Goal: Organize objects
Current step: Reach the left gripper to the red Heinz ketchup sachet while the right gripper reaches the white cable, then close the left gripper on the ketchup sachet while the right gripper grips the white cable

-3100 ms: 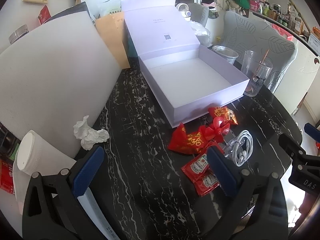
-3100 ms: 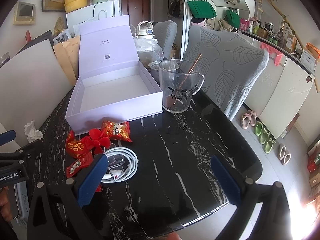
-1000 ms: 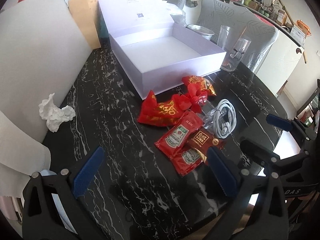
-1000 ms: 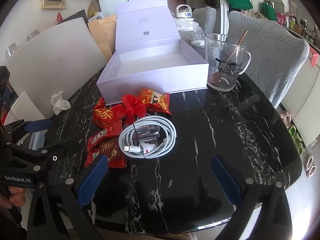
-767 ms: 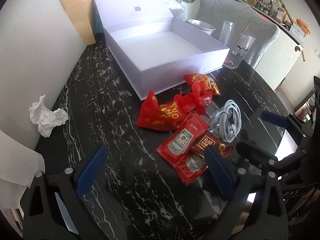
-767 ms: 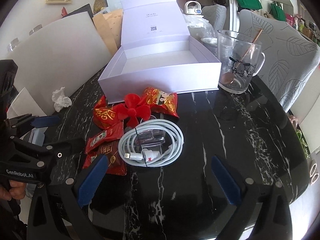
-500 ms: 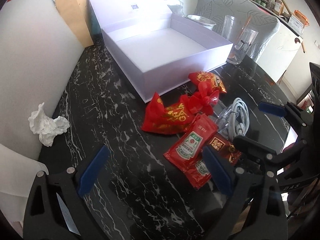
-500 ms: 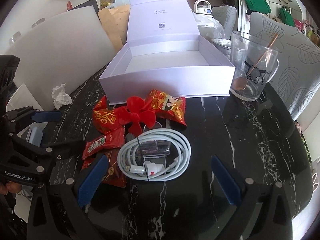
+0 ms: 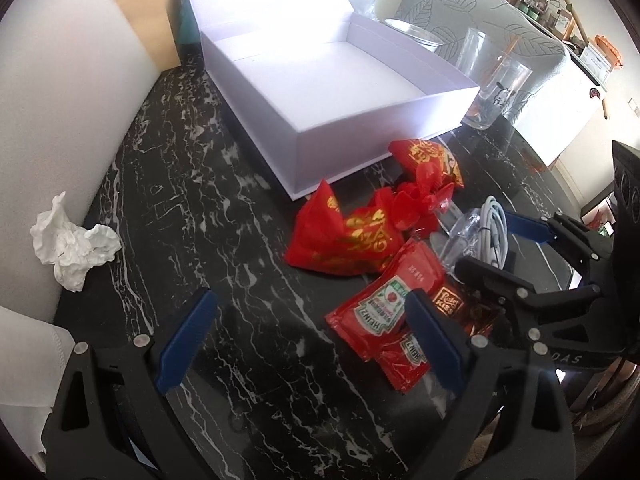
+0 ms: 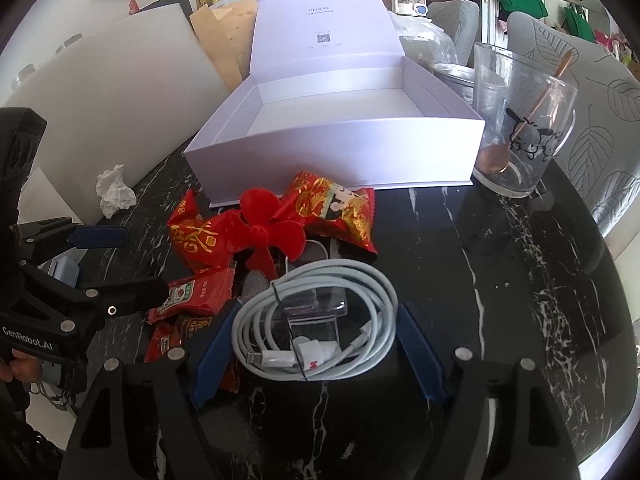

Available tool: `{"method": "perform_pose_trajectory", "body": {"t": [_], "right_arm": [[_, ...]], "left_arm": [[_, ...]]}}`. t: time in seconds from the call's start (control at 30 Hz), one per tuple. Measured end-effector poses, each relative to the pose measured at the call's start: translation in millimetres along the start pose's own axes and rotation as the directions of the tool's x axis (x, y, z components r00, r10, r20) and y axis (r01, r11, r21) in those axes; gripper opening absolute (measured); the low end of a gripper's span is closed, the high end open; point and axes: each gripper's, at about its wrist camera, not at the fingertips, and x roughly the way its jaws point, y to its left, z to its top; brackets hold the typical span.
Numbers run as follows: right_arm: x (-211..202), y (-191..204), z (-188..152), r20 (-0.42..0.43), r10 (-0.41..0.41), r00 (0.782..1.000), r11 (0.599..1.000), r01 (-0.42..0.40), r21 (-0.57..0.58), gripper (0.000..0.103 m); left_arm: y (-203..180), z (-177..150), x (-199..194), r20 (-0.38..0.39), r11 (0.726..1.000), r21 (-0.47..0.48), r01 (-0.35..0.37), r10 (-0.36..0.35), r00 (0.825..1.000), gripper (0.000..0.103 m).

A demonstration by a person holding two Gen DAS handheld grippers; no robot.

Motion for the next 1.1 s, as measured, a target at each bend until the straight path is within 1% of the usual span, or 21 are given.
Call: {"method": "perform_pose_trajectory", "body": {"t": [0.23, 0.37, 0.47, 0.6, 0.73, 0.8, 0.87, 0.93, 1.1], "right_arm": [[-8, -5, -3, 0.007, -0.014, 1.000, 1.000, 0.014, -0.006, 0.076], [-13, -10, -4, 0.013, -0.011, 1.000, 1.000, 0.011, 0.003, 0.076], [-15, -13, -4, 0.016, -0.015, 1.000, 1.000, 0.015, 0.014, 0.076], [-16, -19, -6, 0.014, -0.010, 1.000, 0.999, 0.009, 0.040, 0.076], [-17, -23, -7, 0.013, -0.010, 1.000, 0.998, 0.009, 0.056, 0.076], [-17, -24, -7, 0.013, -0.009, 1.000, 0.998, 0.008, 0.056, 0.076], [-18, -24, -8, 0.014, -0.003, 1.000, 0.998, 0.002, 0.058, 0.076], [-19, -24, -9, 0.017, 0.002, 1.000, 0.998, -0.003, 0.059, 0.076], [-21, -22, -10, 0.025, 0.012, 1.000, 0.998, -0.014, 0.060, 0.076]], "left_arm": [[-17, 1, 6, -0.006, 0.997, 0.058, 0.044, -0.044, 0.999, 0.095], [-28, 3, 12, -0.021, 0.993, 0.106, 0.045, -0.043, 0.999, 0.095], [-31, 4, 16, -0.027, 0.991, 0.123, 0.052, -0.049, 0.998, 0.094], [-31, 8, 18, -0.050, 0.989, 0.104, 0.103, -0.098, 0.994, 0.078], [-28, 8, 19, -0.073, 0.985, 0.064, 0.159, -0.154, 0.985, 0.066], [-29, 7, 18, -0.073, 0.984, 0.070, 0.164, -0.159, 0.985, 0.063], [-31, 7, 17, -0.076, 0.982, 0.075, 0.175, -0.170, 0.983, 0.057], [-32, 7, 15, -0.083, 0.979, 0.082, 0.187, -0.181, 0.980, 0.045], [-41, 6, 10, -0.097, 0.977, 0.141, 0.163, -0.150, 0.984, 0.038]]}}
